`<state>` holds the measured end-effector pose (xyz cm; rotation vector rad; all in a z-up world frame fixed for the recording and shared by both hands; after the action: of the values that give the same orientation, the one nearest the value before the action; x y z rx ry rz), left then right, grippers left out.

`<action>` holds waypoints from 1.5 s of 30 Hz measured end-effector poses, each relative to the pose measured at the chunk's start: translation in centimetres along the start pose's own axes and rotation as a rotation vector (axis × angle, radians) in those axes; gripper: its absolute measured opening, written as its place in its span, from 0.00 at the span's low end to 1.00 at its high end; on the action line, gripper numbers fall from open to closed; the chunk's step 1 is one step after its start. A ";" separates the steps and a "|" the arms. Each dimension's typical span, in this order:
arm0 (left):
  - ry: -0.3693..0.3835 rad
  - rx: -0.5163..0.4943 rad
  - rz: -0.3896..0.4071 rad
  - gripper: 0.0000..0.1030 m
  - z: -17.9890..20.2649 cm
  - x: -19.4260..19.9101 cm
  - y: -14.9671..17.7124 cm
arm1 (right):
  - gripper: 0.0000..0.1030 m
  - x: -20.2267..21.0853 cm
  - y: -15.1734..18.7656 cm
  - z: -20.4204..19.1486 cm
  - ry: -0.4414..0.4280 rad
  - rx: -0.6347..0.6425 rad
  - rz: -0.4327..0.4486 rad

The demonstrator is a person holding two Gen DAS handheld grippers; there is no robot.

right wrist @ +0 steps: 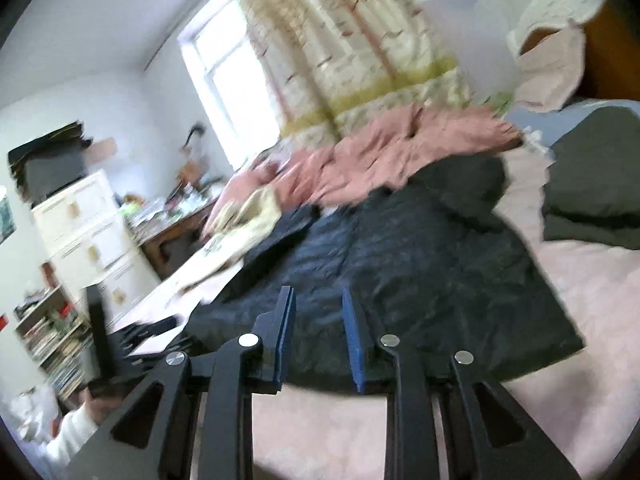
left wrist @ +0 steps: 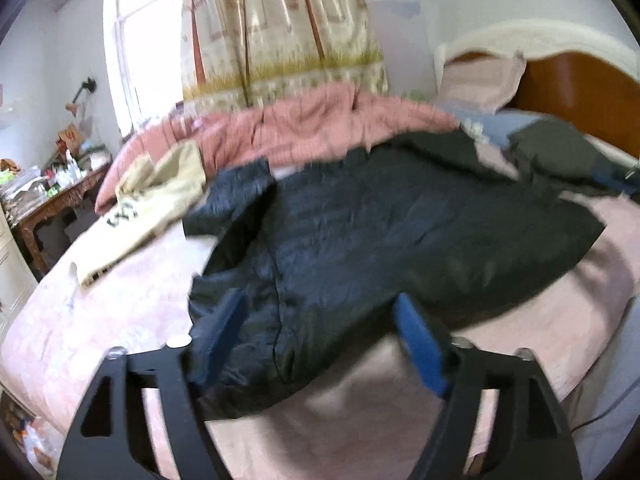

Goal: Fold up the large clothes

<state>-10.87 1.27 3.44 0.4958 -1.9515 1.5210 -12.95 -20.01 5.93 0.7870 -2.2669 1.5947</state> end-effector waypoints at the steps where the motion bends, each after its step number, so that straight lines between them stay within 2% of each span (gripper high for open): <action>1: 0.006 0.022 0.042 0.98 -0.2 1.0 -0.1 | 0.59 -0.1 0.0 -0.1 0.030 0.021 0.009; 3: 0.028 0.066 0.104 1.00 -0.6 2.5 -0.7 | 1.00 0.1 -0.1 -0.5 0.086 0.069 0.062; 5: 0.062 0.088 0.139 1.00 -0.8 3.5 -1.4 | 1.00 0.5 -0.4 -0.6 0.097 0.086 0.100; 9: 0.070 0.075 0.180 1.00 -0.5 4.2 -3.5 | 1.00 -0.3 -1.3 -0.6 0.098 0.074 0.080; 10: 0.061 0.064 0.179 1.00 -0.3 4.3 -3.8 | 1.00 -0.4 -1.3 -0.6 0.124 0.072 0.080; 11: 0.053 0.052 0.173 1.00 -0.1 4.2 -3.9 | 1.00 -0.9 -1.1 -0.7 0.186 0.084 0.059; 12: 0.052 0.036 0.158 1.00 0.2 4.0 -3.9 | 0.99 -1.8 -0.8 -1.0 0.248 0.136 -0.003; 13: 0.061 0.009 0.128 1.00 0.5 3.6 -3.7 | 0.96 -2.4 -0.4 -1.5 0.265 0.211 -0.074; 15: 0.101 -0.082 0.013 1.00 1.6 1.6 -2.8 | 0.95 -4.4 1.3 -2.3 0.278 0.386 -0.229; 16: 0.096 -0.133 -0.060 0.99 2.3 0.0 -2.0 | 0.95 -5.0 2.0 -2.7 0.291 0.443 -0.272; 18: 0.061 -0.195 -0.146 0.94 3.1 -2.4 -0.5 | 0.95 -6.5 3.8 -3.8 0.388 0.625 -0.336; 20: 0.014 -0.216 -0.205 0.93 3.3 -4.6 0.7 | 0.95 -8.2 4.5 -4.1 0.486 0.692 -0.379; 21: -0.005 -0.215 -0.226 0.93 3.2 -5.5 1.0 | 0.95 -9.0 4.6 -3.9 0.505 0.702 -0.412; 22: -0.019 -0.211 -0.248 0.87 3.0 -6.3 1.2 | 0.94 -9.9 4.6 -3.5 0.517 0.705 -0.442; 23: -0.035 -0.203 -0.273 0.79 2.8 -7.1 1.4 | 0.92 -10.7 4.7 -3.2 0.538 0.708 -0.468; 25: -0.077 -0.178 -0.309 0.29 1.9 -8.2 1.6 | 0.72 -11.8 4.6 -2.6 0.571 0.720 -0.513; 26: -0.085 -0.163 -0.308 0.23 1.5 -8.2 1.6 | 0.68 -11.8 4.4 -2.4 0.565 0.710 -0.504; 27: -0.055 -0.145 -0.302 0.16 0.9 -7.9 1.6 | 0.56 -11.5 4.2 -2.2 0.550 0.687 -0.494; 28: -0.034 -0.128 -0.298 0.11 0.6 -7.6 1.5 | 0.40 -11.3 3.9 -1.9 0.550 0.666 -0.496; 30: -0.050 -0.151 -0.283 0.07 0.9 -5.9 1.4 | 0.15 -10.0 3.6 -2.2 0.528 0.628 -0.483; 31: -0.066 -0.164 -0.287 0.07 1.0 -4.7 1.3 | 0.13 -9.1 3.5 -2.5 0.504 0.612 -0.483; 33: -0.046 -0.168 -0.319 0.07 0.6 -2.8 1.2 | 0.11 -6.7 3.7 -3.8 0.458 0.618 -0.517; 35: 0.006 -0.177 -0.378 0.08 0.0 -1.4 1.2 | 0.11 -4.8 3.9 -4.9 0.431 0.658 -0.577; 39: 0.102 -0.122 -0.486 0.26 -1.9 -1.5 0.2 | 0.11 -3.5 2.3 -5.5 0.366 0.641 -0.645; 41: 0.142 -0.061 -0.483 0.30 -3.1 -2.0 -1.4 | 0.12 -4.0 0.4 -4.8 0.355 0.614 -0.657; 45: 0.142 0.006 -0.403 0.34 -4.7 -3.6 -6.6 | 0.12 -6.1 -5.1 -3.8 0.357 0.561 -0.573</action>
<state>-2.98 3.79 6.61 0.7146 -1.6202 1.2678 -5.46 -16.11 8.26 1.0507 -1.2015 1.8803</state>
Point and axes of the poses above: each gripper's, at about its wrist camera, not at the fingertips, and x roughly against the way its jaws point, z to its right, y to its underside, the point moved 1 cm from there along -x, roughly the way its jaws point, and after that the axes turned 13 degrees about -z, right-handed, at the moved point
